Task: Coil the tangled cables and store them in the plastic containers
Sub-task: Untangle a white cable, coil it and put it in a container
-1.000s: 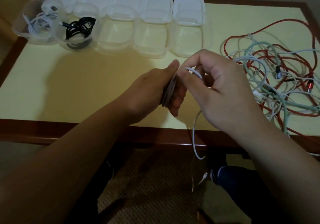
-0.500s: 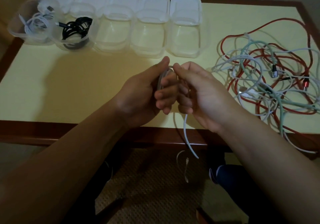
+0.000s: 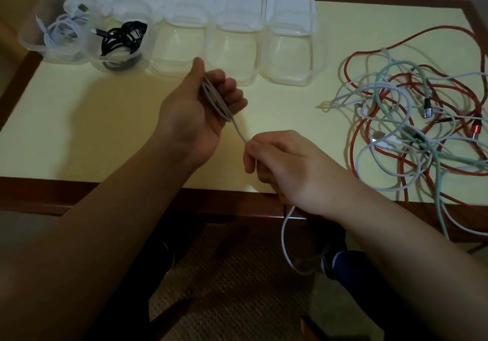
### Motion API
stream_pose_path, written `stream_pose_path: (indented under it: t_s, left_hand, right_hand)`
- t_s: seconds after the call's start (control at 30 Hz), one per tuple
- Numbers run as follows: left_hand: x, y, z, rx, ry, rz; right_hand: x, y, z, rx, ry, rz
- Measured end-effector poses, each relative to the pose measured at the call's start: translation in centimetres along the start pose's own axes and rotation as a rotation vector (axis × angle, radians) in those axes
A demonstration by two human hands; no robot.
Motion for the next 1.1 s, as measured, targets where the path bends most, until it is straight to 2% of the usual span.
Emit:
stream_pose_path:
  t_s: [0.1,0.23,0.33,0.47,0.5,0.57,0.63,0.7,0.77,0.83,0.9,1.0,1.1]
  left_hand:
    - [0.6,0.0,-0.3,0.062,-0.327,0.058]
    - [2.7,1.4,1.1,0.123,-0.827,0.297]
    - [3.2,2.1,2.8,0.046,-0.979,0.428]
    - [3.2,2.6,3.7,-0.039,-1.085,0.446]
    - [3.4,2.7,4.2,-0.116,-0.990,0.450]
    - [4.0,3.4,6.0,-0.378,-0.564,0.482]
    - [4.6,4.1,7.1,-0.588,-0.188,0.527]
    - [5.4,5.0,7.3,-0.721,0.113,0.575]
    - [6.0,5.3,6.7,-0.773,0.346,0.579]
    - [6.0,4.8,5.8,-0.735,0.487,0.542]
    - [5.2,3.5,4.8,-0.605,0.531,0.432]
    - [1.9,1.1,3.1,-0.318,0.445,0.161]
    - [0.6,0.3,2.0,-0.201,0.390,0.048]
  right_hand:
    - [-1.3,0.6,1.4,-0.082,0.159,-0.069]
    - [-3.5,1.4,2.6,-0.238,0.242,-0.265]
    - [-5.4,2.4,3.2,-0.370,0.342,-0.438]
    - [-7.5,3.0,2.7,-0.390,0.290,-0.589]
    - [-7.8,2.9,2.4,-0.377,0.256,-0.602]
    - [-8.1,2.1,1.4,-0.309,0.136,-0.575]
    - [-7.8,0.7,-0.1,-0.218,-0.088,-0.484]
    - [-6.6,-0.7,-1.4,-0.129,-0.346,-0.365]
    - [-4.5,-1.7,-2.8,-0.005,-0.534,-0.244]
    - [-1.9,-2.2,-4.1,0.144,-0.605,-0.105]
    - [0.5,-2.3,-4.5,0.230,-0.609,0.031]
    - [1.5,-2.3,-3.9,0.219,-0.466,0.073]
    - [1.6,-2.0,-2.5,0.146,-0.302,0.092]
Point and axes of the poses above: each hand's wrist, its own y-axis away from the middle knuckle, its own x-axis out of the palm, z = x × y, the point moved 9 cm from there along -y, towards the middle knuckle, and after that the axes turned 13 degrees about y, right-handed, at the moved point
